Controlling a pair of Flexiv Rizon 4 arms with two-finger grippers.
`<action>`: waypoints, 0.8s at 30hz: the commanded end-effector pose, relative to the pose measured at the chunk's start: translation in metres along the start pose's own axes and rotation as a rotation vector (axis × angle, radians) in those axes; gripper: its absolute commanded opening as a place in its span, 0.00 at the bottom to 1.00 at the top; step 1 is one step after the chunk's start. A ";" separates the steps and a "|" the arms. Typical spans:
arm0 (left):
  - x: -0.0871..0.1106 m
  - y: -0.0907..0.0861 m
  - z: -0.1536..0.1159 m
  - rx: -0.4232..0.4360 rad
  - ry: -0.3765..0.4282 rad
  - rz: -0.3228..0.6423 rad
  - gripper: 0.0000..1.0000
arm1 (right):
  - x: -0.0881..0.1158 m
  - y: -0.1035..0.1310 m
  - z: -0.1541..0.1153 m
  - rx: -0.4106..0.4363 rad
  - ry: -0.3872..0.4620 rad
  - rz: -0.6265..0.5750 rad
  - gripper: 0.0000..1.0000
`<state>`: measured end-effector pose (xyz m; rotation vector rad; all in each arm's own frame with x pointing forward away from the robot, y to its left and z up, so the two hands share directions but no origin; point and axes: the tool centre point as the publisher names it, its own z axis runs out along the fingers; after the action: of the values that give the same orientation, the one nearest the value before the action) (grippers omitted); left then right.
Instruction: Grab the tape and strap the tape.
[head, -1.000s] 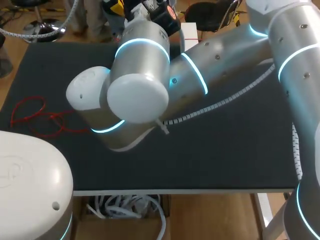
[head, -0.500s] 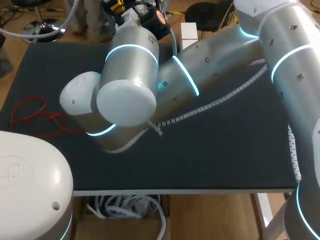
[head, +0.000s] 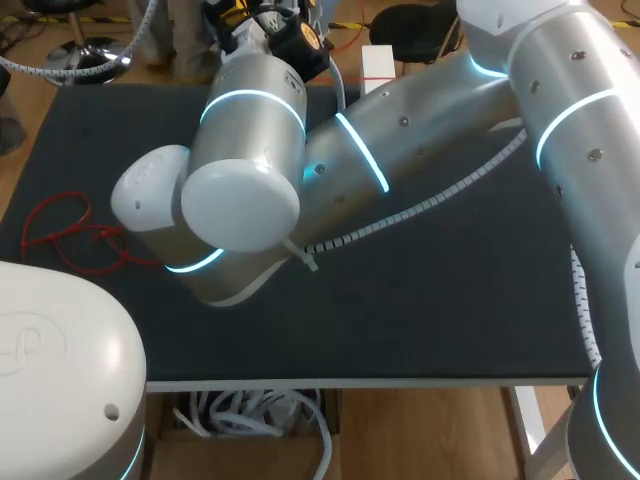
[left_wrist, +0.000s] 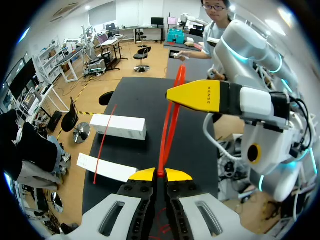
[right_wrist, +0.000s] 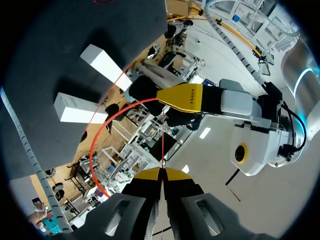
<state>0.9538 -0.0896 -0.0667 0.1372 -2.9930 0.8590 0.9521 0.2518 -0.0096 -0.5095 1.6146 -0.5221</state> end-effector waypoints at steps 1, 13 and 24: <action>0.000 -0.001 -0.001 -0.004 0.002 -0.001 0.00 | -0.003 0.003 0.000 -0.001 0.004 -0.006 0.00; 0.000 -0.001 -0.001 -0.004 0.002 -0.001 0.00 | -0.004 0.008 0.001 0.000 0.002 -0.018 0.00; 0.000 -0.001 -0.001 -0.004 0.002 -0.001 0.00 | -0.005 0.015 0.005 0.002 0.000 -0.020 0.00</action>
<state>0.9538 -0.0894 -0.0669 0.1373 -2.9932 0.8581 0.9565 0.2638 -0.0146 -0.5240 1.6095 -0.5343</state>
